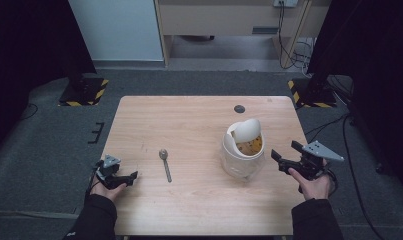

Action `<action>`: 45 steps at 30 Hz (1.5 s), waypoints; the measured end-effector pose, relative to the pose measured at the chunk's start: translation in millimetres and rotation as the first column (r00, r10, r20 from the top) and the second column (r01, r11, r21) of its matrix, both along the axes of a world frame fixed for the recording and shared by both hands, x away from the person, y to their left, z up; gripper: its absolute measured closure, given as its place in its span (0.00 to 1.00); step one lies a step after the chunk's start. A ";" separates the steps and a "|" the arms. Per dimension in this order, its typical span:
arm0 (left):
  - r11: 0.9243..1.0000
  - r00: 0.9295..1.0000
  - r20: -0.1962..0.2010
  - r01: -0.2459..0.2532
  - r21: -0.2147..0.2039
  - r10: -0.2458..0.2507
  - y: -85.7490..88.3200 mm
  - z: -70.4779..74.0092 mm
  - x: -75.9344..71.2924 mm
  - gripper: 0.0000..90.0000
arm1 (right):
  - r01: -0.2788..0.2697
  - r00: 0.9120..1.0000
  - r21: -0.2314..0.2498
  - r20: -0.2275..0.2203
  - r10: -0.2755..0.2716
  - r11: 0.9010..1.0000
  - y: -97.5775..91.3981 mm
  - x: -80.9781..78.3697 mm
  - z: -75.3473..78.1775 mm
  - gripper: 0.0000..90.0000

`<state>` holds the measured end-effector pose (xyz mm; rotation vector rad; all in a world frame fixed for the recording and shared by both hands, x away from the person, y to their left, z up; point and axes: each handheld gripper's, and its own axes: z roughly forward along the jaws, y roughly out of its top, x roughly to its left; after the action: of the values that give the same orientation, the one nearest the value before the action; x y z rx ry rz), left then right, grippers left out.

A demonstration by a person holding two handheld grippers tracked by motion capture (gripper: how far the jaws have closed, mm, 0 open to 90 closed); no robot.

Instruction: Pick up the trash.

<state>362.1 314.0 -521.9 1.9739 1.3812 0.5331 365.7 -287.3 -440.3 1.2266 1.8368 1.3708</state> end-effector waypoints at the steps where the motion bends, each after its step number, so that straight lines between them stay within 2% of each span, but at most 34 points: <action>1: 1.000 1.000 0.018 -0.004 -0.018 0.004 -1.3 4.2 -1.1 0.22 | 0.000 1.000 -0.004 -0.022 0.000 1.000 -1.8 -0.7 -7.3 0.15; 2: 1.000 1.000 0.018 -0.004 -0.018 0.004 -1.3 4.2 -1.1 0.23 | 0.000 1.000 -0.004 -0.022 0.000 1.000 -1.8 -0.7 -7.3 0.15; 4: 0.999 0.999 0.036 -0.007 -0.043 0.008 -3.8 8.6 -2.6 0.25 | 0.001 0.999 -0.044 -0.051 -0.003 0.999 -3.8 -0.5 -16.6 0.16; 8: 0.996 0.997 0.074 0.003 -0.085 0.004 -14.6 18.7 -5.3 0.28 | 0.006 0.997 -0.065 -0.082 -0.011 0.998 -6.0 0.4 -23.7 0.17; 13: 0.995 0.994 0.106 0.033 -0.099 -0.022 -35.7 29.2 -4.6 0.32 | 0.016 0.994 -0.092 -0.104 -0.026 0.996 -7.6 1.9 -31.8 0.17; 15: 0.994 0.994 0.107 0.039 -0.100 -0.028 -39.5 30.0 -4.0 0.32 | 0.015 0.994 -0.102 -0.110 -0.027 0.995 -7.7 2.5 -33.0 0.17; 16: 0.996 0.994 0.107 0.046 -0.083 -0.037 -47.0 30.7 -2.7 0.32 | 0.019 0.993 -0.101 -0.117 -0.030 0.995 -7.7 2.5 -33.5 0.21; 19: 0.995 0.994 0.104 0.053 -0.087 -0.044 -57.0 30.9 -0.1 0.34 | 0.011 0.986 -0.100 -0.164 -0.027 0.995 -8.9 3.2 -35.8 0.20; 25: 0.994 0.995 0.093 0.057 -0.091 -0.048 -71.4 29.2 3.9 0.34 | 0.015 0.984 -0.106 -0.173 -0.034 0.994 -11.3 3.0 -39.1 0.22; 30: 0.995 0.997 0.057 0.054 -0.088 -0.049 -90.8 22.8 9.3 0.35 | 0.043 0.983 -0.088 -0.173 -0.058 0.995 -14.3 2.0 -40.6 0.23; 33: 0.996 0.998 0.041 0.041 -0.078 -0.038 -100.3 18.1 13.9 0.36 | 0.050 0.983 -0.085 -0.170 -0.064 0.995 -14.8 1.8 -40.9 0.23; 39: 1.000 1.000 0.005 0.020 -0.023 -0.020 -121.6 3.9 25.0 0.42 | 0.053 0.984 -0.087 -0.167 -0.067 0.995 -15.7 1.7 -40.7 0.24; 43: 1.000 1.000 -0.018 -0.005 -0.002 0.004 -132.6 -4.9 30.9 0.44 | 0.054 0.984 -0.089 -0.166 -0.069 0.995 -16.7 1.8 -41.0 0.25; 45: 1.000 1.000 0.006 -0.004 0.029 0.004 -136.1 -7.1 31.8 0.45 | 0.058 0.984 -0.086 -0.164 -0.072 0.995 -17.1 2.0 -41.1 0.25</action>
<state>393.9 177.9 -529.0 1.9913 1.3818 0.5632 367.6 -304.5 -481.4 1.3830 1.9270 1.1775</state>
